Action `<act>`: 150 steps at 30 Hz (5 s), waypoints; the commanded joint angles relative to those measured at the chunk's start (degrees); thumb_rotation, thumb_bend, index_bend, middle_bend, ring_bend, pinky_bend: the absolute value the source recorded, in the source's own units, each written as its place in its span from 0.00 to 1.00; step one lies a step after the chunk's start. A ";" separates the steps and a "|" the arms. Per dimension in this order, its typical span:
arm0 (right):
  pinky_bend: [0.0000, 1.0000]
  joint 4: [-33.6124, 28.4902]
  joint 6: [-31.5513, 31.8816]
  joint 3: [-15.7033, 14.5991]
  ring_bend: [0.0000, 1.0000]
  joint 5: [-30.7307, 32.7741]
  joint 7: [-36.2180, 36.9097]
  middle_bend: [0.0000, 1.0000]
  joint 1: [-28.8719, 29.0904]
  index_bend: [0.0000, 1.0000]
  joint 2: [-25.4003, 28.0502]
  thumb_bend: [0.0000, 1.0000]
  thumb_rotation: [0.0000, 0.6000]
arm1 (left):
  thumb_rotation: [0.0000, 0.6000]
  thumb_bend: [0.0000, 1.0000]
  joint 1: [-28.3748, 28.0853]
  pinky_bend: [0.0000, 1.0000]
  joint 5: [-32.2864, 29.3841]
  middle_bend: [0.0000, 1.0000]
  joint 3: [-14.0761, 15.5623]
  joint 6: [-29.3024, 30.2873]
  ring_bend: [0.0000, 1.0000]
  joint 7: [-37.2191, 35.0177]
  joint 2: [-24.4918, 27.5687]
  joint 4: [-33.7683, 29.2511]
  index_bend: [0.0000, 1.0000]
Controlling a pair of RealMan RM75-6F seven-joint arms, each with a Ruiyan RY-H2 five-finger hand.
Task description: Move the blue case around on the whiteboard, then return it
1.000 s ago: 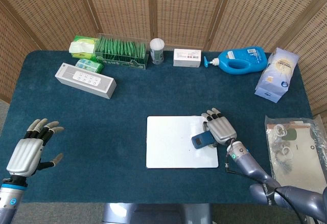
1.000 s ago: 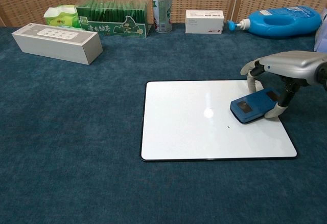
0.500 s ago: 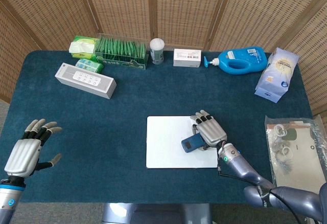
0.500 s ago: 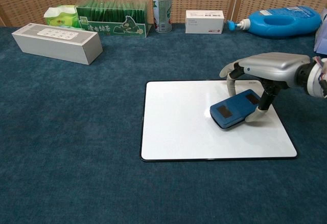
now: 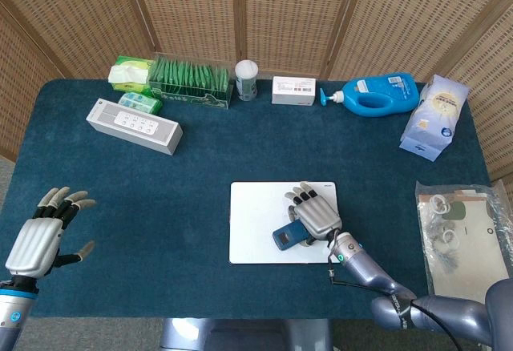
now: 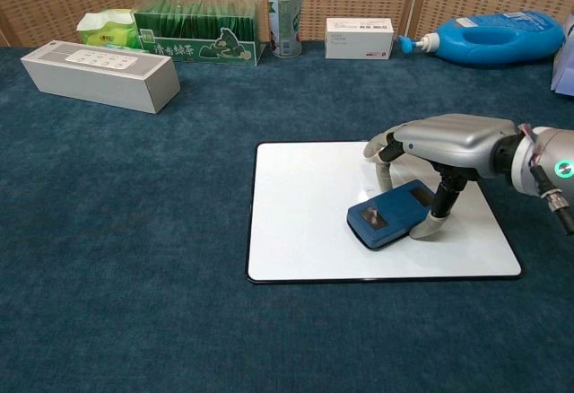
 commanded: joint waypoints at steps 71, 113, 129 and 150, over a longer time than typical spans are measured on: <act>0.00 3.74 0.95 2.83 0.00 6.02 0.54 0.14 0.94 0.62 2.15 0.00 1.00 | 1.00 0.33 0.42 0.00 0.99 0.19 0.50 0.36 0.07 -0.37 0.36 -0.14 0.23; 0.00 -6.59 8.13 1.90 0.00 3.71 1.81 0.14 -3.55 0.62 12.15 0.00 1.00 | 1.00 0.33 -0.39 0.00 1.94 0.20 0.40 -0.60 0.07 -0.72 -0.59 0.24 0.23; 0.00 -8.36 10.18 0.22 0.00 -0.89 5.83 0.14 -7.65 0.62 15.23 0.00 1.00 | 1.00 0.33 -0.05 0.00 1.83 0.20 0.79 -0.39 0.07 -0.59 -0.36 -0.03 0.23; 0.00 -1.55 7.15 -0.63 0.00 -0.29 7.86 0.07 -10.29 0.40 16.57 0.00 1.00 | 1.00 0.33 0.99 0.00 0.60 0.20 1.44 -0.04 0.07 -0.80 -0.69 0.98 0.23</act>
